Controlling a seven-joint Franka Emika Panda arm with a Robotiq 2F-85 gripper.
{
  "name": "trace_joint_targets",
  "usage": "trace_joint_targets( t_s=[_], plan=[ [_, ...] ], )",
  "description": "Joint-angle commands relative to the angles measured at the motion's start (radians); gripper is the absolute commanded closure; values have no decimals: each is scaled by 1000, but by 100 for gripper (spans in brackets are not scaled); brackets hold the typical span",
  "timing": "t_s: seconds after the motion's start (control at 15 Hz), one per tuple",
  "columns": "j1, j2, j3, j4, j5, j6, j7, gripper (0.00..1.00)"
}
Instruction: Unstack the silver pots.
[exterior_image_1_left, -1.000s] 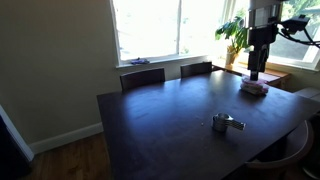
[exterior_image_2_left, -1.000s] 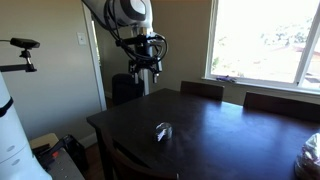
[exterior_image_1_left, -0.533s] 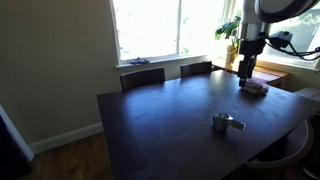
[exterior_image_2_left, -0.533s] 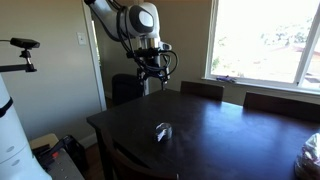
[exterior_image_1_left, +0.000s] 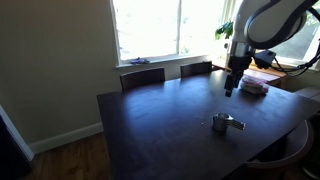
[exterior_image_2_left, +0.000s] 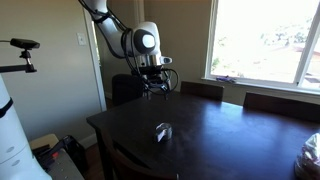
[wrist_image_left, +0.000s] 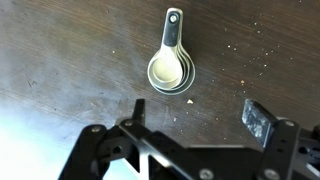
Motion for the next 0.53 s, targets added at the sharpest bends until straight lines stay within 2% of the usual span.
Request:
trace_joint_targets(
  t_s=[0.0,0.07,0.47],
  plan=[
    [-2,14,-10,-35,-27,83,71,0],
    [-6,19,1,-7,-2,38,25,0],
    [-11,41,-5,-10,2,64,42,0]
  ],
)
